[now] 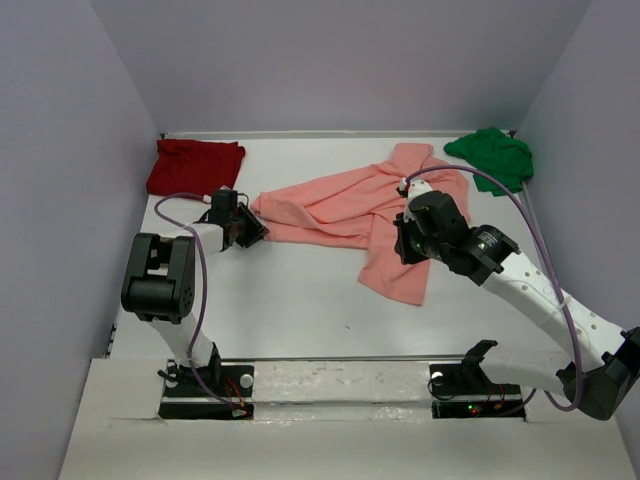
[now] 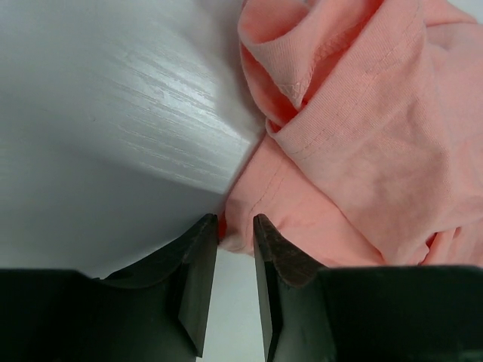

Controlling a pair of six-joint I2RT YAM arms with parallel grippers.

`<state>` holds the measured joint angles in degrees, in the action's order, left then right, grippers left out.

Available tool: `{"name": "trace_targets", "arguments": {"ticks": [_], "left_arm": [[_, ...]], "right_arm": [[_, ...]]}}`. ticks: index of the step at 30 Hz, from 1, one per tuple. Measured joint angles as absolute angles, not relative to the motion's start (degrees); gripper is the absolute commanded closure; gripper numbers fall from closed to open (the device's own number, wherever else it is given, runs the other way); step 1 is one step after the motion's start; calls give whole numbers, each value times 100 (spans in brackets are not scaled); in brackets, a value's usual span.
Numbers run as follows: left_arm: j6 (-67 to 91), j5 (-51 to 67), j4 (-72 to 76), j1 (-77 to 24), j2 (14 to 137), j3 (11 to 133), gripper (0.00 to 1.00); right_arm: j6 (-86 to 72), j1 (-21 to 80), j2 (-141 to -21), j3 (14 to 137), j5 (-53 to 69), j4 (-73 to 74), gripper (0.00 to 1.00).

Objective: Fold and stack the t-shirts
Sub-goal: Flatten out the tshirt

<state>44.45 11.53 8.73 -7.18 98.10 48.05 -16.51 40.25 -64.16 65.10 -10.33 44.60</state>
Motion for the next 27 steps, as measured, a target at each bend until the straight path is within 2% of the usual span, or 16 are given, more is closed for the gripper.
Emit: {"name": "trace_targets", "arguments": {"ticks": [8, 10, 12, 15, 22, 24, 25, 27], "left_arm": [[4445, 1157, 847, -792, 9885, 4897, 61], [4442, 1157, 847, -829, 9885, 4899, 63], [4440, 1160, 836, -867, 9887, 4899, 71], [4412, 1157, 792, -902, 9887, 4899, 76], [4377, 1151, 683, -906, 9887, 4899, 77], [4379, 1140, 672, -906, 9885, 4899, 87], [4388, 1114, 650, -906, 9876, 4899, 99], [4401, 1083, 624, -906, 9845, 4901, 100]], "right_arm": [[-1651, 4025, -6482, 6510, -1070, 4460, 100], [-1651, 4025, -6490, 6510, -1074, 4460, 100], [-1651, 4025, -6490, 6512, -1079, 4460, 100], [-1651, 4025, -6490, 6512, -1107, 4460, 100], [-1675, 4025, -6528, 6512, -1160, 4460, 100], [-1675, 4025, -6541, 6512, -1170, 4460, 100], [-1686, 4025, -6547, 6512, -1194, 4460, 100], [-1739, 4025, -6569, 6512, -1273, 4469, 100]]}}
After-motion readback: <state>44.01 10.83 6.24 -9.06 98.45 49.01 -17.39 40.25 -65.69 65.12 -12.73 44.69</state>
